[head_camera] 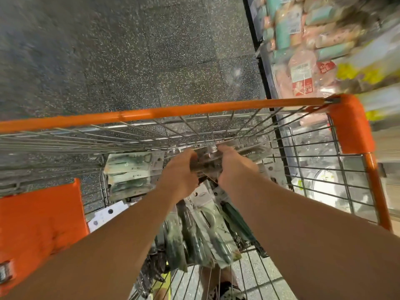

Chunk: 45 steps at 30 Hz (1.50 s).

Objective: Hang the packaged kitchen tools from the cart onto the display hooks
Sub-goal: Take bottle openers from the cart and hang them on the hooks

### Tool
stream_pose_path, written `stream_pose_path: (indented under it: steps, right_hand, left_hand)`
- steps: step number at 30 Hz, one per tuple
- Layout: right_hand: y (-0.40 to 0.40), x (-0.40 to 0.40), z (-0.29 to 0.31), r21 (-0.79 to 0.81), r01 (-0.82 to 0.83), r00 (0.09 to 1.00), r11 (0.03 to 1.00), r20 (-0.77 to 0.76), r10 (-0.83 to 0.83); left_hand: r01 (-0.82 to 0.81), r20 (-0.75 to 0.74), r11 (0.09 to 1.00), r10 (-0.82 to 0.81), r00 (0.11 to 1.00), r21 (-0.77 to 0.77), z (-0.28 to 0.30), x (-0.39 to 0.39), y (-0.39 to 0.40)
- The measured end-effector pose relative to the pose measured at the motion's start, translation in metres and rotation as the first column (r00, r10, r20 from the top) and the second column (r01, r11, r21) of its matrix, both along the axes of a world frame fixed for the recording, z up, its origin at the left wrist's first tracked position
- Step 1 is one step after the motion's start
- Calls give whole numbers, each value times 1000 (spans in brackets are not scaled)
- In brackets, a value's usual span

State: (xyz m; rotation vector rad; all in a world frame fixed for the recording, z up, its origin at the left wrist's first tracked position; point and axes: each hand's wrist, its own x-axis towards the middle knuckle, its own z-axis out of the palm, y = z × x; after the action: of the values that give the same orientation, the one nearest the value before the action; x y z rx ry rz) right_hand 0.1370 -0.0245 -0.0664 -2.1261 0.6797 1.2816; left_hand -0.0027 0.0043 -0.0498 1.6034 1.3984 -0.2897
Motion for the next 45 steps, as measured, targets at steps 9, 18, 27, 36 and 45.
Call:
stream_pose_path:
  steps: [9, 18, 27, 36, 45]
  right_hand:
    - [-17, 3, 15, 49, 60, 998, 997, -28, -58]
    - [-46, 12, 51, 107, -64, 979, 992, -185, 83]
    - [-85, 9, 64, 221, -97, 984, 971, -123, 126]
    - [-71, 0, 38, 230, -12, 993, 973, -110, 39]
    - [-53, -17, 22, 310, 94, 992, 946, -111, -62]
  left_hand:
    - [197, -208, 969, -164, 964, 150, 2, 10, -15]
    - [-325, 6, 848, 360, 933, -419, 37, 4, -12]
    - [-283, 45, 876, 325, 945, -391, 23, 24, -36]
    - [-58, -83, 986, 45, 995, -157, -3, 19, -25]
    - [-239, -12, 900, 253, 968, -365, 4, 14, -20]
